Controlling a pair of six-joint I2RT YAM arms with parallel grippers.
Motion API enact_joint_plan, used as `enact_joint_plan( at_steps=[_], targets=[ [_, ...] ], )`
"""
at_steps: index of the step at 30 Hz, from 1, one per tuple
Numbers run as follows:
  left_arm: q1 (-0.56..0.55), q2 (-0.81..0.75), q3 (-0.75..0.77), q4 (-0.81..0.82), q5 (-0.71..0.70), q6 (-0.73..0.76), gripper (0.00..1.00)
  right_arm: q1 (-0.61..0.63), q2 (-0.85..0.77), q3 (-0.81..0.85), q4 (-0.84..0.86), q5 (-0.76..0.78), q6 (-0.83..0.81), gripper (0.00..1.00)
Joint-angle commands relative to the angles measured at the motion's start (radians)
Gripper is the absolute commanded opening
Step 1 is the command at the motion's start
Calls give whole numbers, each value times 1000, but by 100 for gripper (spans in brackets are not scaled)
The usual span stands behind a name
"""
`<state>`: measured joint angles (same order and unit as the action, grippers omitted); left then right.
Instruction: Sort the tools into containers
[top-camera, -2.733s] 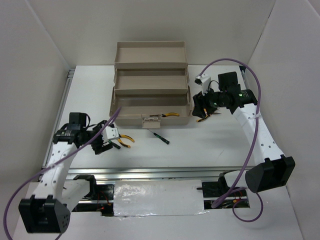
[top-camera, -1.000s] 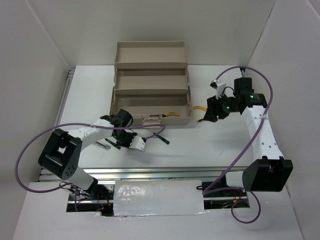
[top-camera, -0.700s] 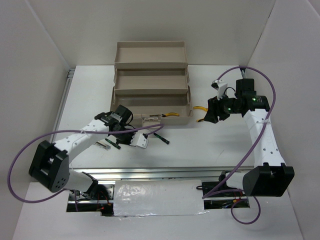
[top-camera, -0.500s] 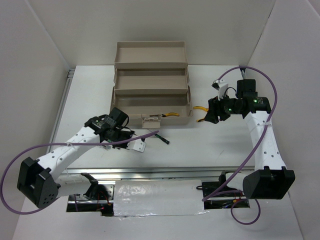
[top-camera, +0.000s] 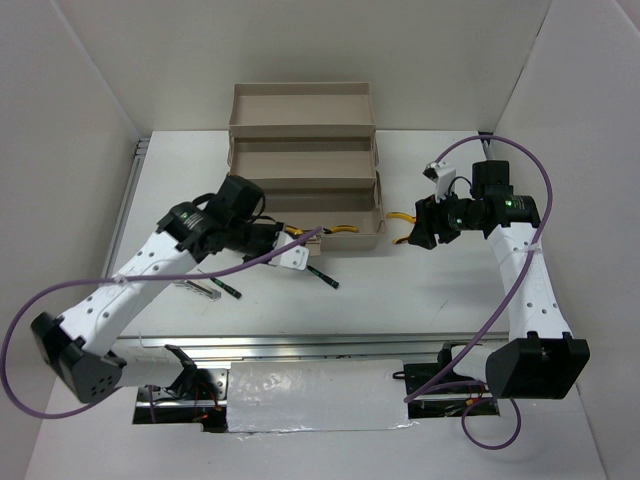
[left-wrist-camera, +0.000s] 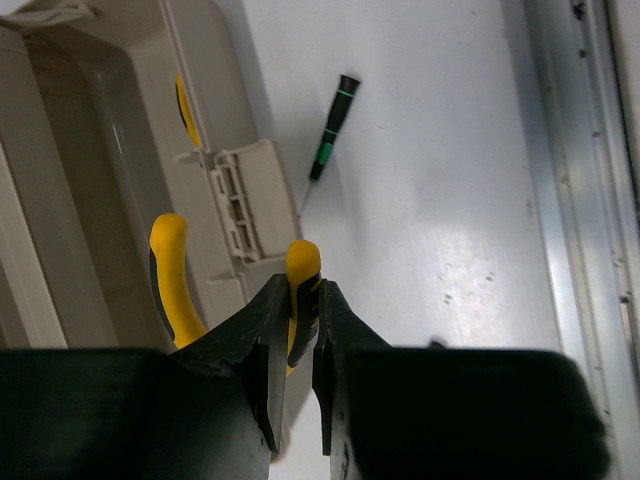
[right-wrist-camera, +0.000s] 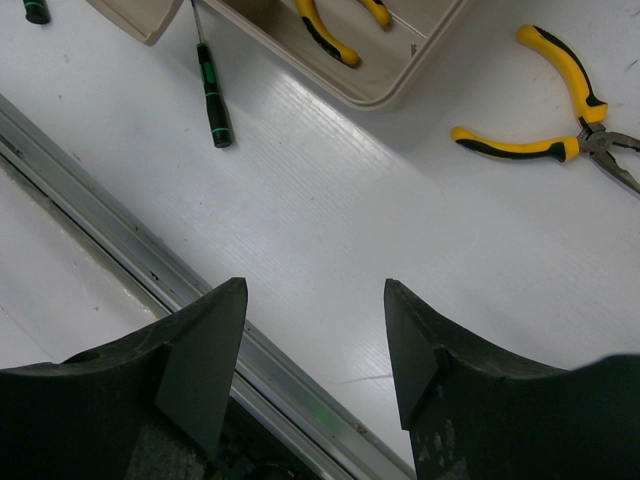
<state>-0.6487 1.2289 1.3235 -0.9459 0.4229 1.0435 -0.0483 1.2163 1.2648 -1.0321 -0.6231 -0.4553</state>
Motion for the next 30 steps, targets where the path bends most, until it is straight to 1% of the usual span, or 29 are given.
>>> enact_joint_plan(
  at_steps=[1, 2, 3, 6, 10, 12, 18, 19, 20, 21, 22, 23, 24, 26, 27, 28, 29, 30],
  targets=[
    [6, 136, 77, 56, 17, 41, 0, 4, 2, -18, 49, 16, 18, 66],
    [12, 164, 88, 61, 33, 52, 0, 4, 3, -25, 52, 16, 17, 67],
    [20, 213, 97, 74, 43, 53, 0, 2, 3, -28, 55, 16, 14, 75],
    [41, 297, 102, 136, 51, 59, 0, -2, -3, -53, 76, 26, 15, 92],
    [64, 339, 69, 315, 39, 24, 1, -16, -3, -74, 92, 30, 17, 95],
    [73, 345, 62, 358, 27, 10, 3, -24, 2, -79, 92, 28, 15, 96],
    [109, 389, 95, 389, 14, 7, 8, -32, 11, -93, 112, 26, 24, 96],
    [112, 396, 95, 398, 13, 7, 18, -32, 11, -94, 125, 31, 30, 96],
    [118, 397, 97, 400, 11, 4, 25, -32, 14, -102, 136, 48, 49, 96],
    [119, 399, 101, 401, 8, 0, 43, -33, 17, -107, 165, 63, 58, 96],
    [119, 397, 106, 398, 7, -8, 53, -32, 23, -110, 181, 78, 69, 95],
    [118, 397, 112, 389, 5, -13, 60, -32, 29, -110, 199, 117, 88, 93],
    [119, 388, 130, 377, 10, -14, 67, -33, 49, -104, 217, 135, 95, 86],
    [119, 371, 154, 345, 16, -54, 76, -33, 81, -64, 219, 181, 89, 83],
    [119, 336, 180, 334, 34, -74, 80, -32, 101, -44, 208, 195, 86, 83],
    [119, 310, 189, 331, 42, -124, 81, -33, 135, -29, 207, 206, 84, 82],
    [119, 244, 194, 332, 50, -154, 81, -35, 152, 0, 205, 238, 89, 81],
    [123, 206, 181, 349, 54, -192, 82, -36, 190, 11, 216, 259, 99, 77]
  ],
)
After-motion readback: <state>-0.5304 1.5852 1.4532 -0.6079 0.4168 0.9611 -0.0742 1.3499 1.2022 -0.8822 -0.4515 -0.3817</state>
